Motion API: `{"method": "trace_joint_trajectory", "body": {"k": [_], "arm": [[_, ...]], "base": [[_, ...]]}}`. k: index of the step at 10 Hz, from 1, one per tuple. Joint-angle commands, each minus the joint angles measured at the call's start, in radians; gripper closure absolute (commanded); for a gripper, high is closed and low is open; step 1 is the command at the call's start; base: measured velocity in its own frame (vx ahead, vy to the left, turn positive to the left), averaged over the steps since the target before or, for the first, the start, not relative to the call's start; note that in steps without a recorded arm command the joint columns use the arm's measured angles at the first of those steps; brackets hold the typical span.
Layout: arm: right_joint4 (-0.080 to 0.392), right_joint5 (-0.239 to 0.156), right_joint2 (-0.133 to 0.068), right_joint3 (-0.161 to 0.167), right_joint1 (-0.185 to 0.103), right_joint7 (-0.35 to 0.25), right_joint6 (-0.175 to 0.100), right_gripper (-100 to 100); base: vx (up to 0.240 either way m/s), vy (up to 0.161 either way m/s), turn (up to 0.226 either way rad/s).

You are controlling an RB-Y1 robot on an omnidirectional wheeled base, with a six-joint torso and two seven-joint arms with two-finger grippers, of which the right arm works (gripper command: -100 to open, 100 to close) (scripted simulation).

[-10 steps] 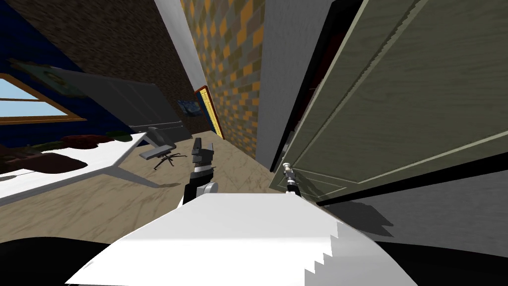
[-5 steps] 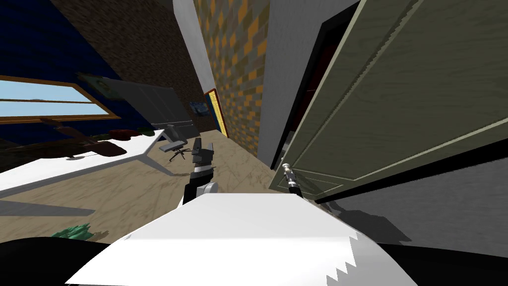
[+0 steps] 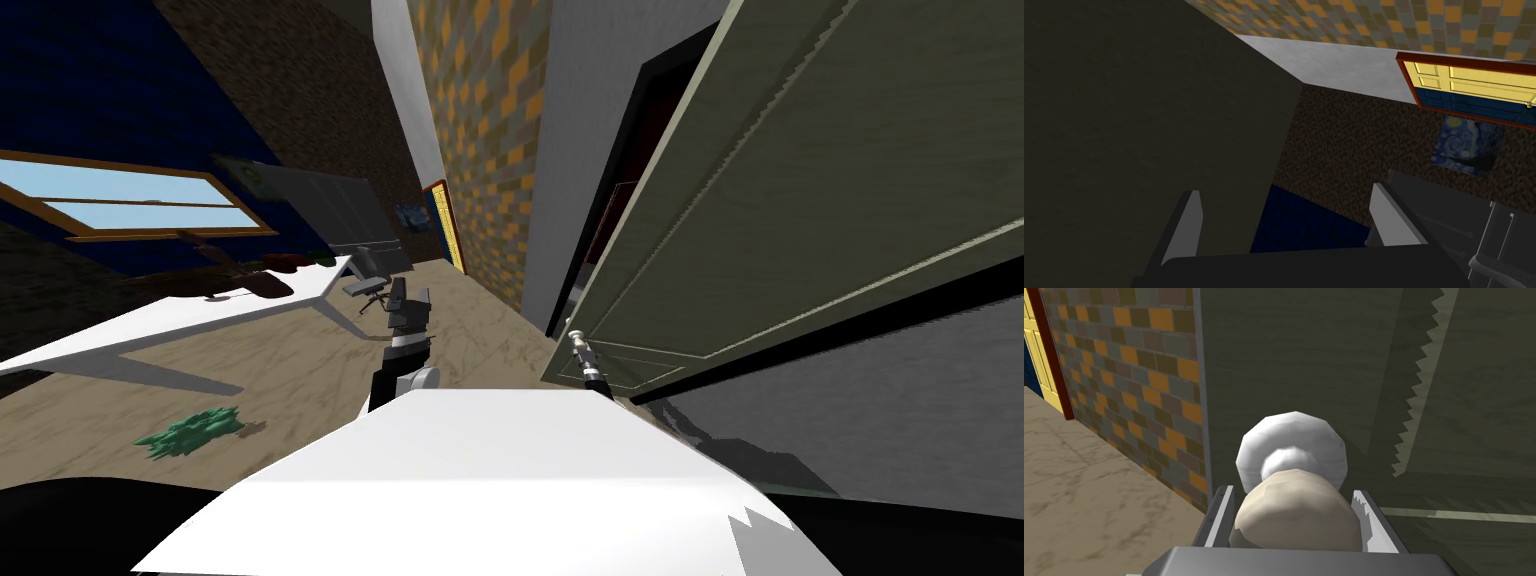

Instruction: Pull the door open

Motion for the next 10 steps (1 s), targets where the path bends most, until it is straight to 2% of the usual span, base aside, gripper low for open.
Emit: {"method": "trace_joint_trajectory", "body": {"k": [1, 5, 6, 10], "arm": [[-0.008, 0.016, -0.019, 0.027, 0.020, -0.031, -0.022, 100], [-0.017, 0.043, -0.054, 0.072, 0.047, -0.084, -0.058, 100], [-0.012, 0.039, -0.050, 0.065, 0.040, -0.074, -0.053, 100], [0.008, 0.071, -0.087, 0.103, 0.069, -0.132, -0.124, 100]], "base": [[-0.226, -0.048, 0.095], [-0.216, -0.045, 0.077], [-0.096, -0.021, 0.015], [-0.186, -0.061, 0.115]]}}
